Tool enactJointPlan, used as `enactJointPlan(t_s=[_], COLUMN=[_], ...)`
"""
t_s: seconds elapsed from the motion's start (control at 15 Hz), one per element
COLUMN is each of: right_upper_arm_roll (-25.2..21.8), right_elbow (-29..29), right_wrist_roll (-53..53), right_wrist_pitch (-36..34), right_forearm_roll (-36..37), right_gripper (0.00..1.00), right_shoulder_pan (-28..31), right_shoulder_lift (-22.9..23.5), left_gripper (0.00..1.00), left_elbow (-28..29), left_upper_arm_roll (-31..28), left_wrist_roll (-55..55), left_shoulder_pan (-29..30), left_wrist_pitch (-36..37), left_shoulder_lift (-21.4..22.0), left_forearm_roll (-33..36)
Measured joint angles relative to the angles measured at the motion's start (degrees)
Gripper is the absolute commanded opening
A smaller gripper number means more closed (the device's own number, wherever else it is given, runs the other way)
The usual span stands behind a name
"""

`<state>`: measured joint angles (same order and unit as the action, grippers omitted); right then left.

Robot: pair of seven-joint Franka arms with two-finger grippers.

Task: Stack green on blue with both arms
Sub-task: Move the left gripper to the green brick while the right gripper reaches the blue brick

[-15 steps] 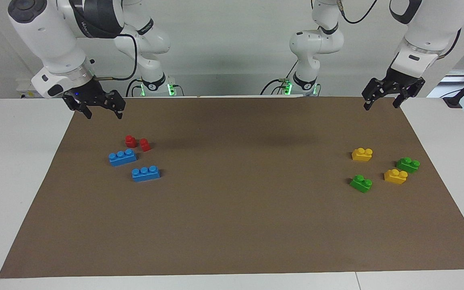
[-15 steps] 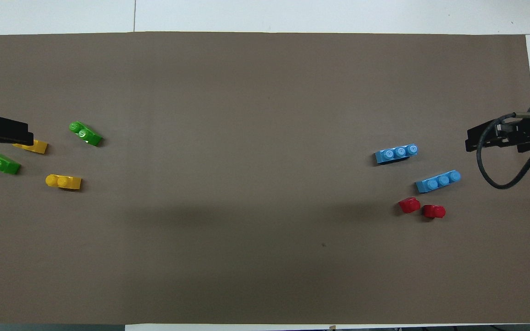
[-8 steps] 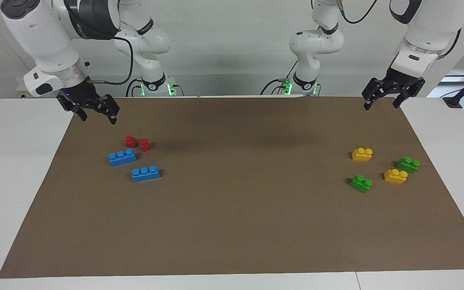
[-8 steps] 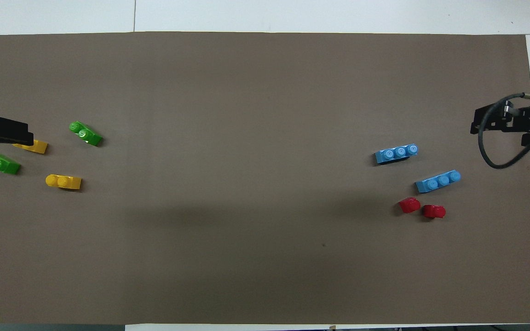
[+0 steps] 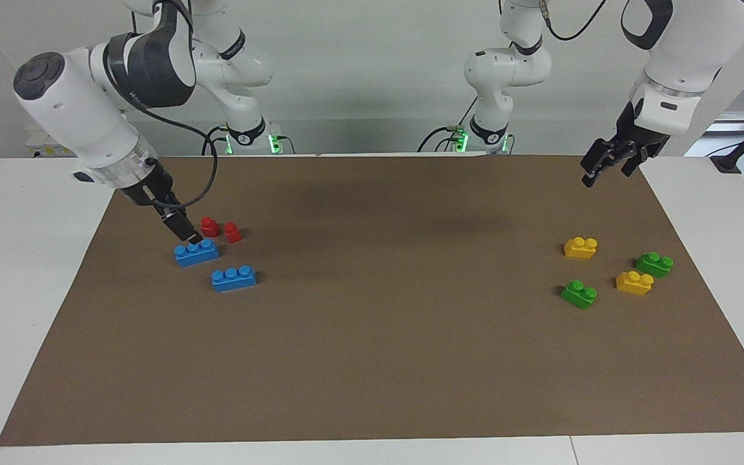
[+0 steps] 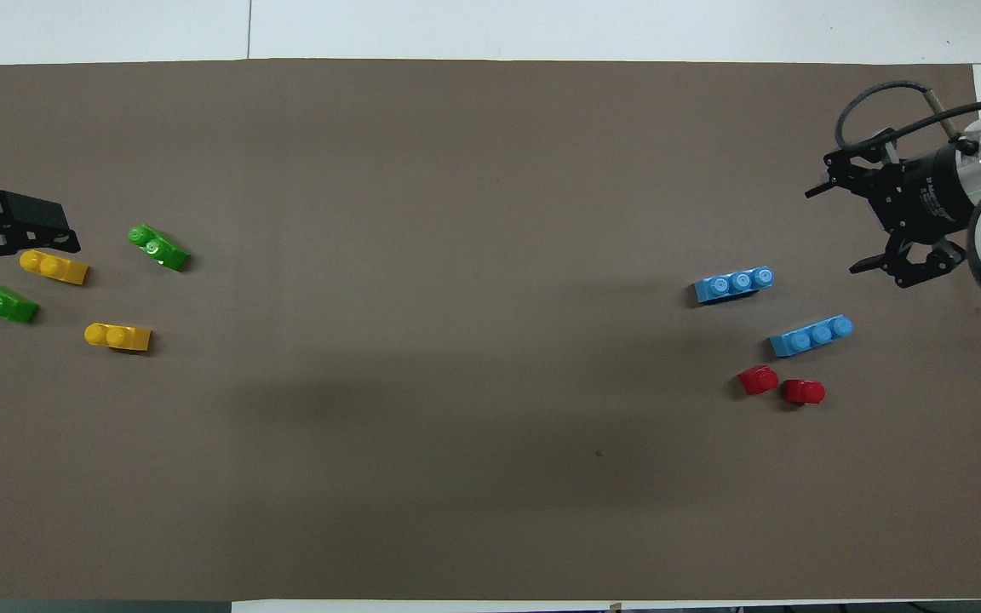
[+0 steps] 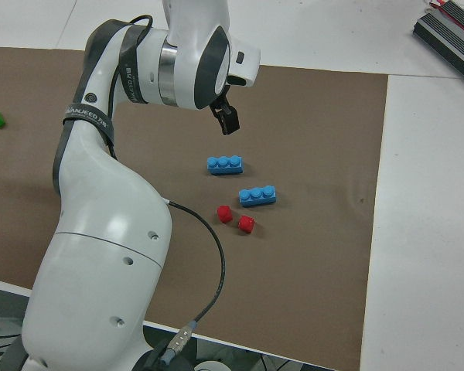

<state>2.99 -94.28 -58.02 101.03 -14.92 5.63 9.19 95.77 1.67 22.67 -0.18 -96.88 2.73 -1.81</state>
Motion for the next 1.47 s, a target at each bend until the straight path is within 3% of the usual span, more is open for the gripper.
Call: enactJointPlan(t_s=[0.27, 0.47, 0.93, 1.47], right_upper_arm_roll=[-0.22, -0.22, -0.25, 0.15], right_elbow=[0.06, -0.02, -0.09, -1.94], right_wrist_roll=[-1.9, -2.16, -0.78, -0.78], right_wrist_pitch=[1.57, 1.83, 4.1, 7.88], right_forearm_roll=[-4.23, -4.68, -6.67, -8.47], right_gripper=[0.99, 0.99, 0.99, 0.99], right_shoulder_pan=[2.05, 2.28, 3.95, 3.7], right_shoulder_lift=[4.43, 7.11, 13.4, 15.17], left_gripper=[1.0, 1.0, 1.0, 1.0], left_elbow=[2.29, 2.63, 2.54, 1.06], left_upper_arm_roll=[-0.07, -0.32, -0.49, -0.66], left_wrist_roll=[13.56, 19.08, 22.36, 27.7], left_shoulder_pan=[0.56, 1.58, 3.4, 3.63], left_wrist_pitch=[-5.63, -10.15, -18.99, -25.02], left_shoulder_lift=[-2.4, -6.55, -16.85, -25.48], left_forearm_roll=[-0.8, -2.06, -2.3, -1.82])
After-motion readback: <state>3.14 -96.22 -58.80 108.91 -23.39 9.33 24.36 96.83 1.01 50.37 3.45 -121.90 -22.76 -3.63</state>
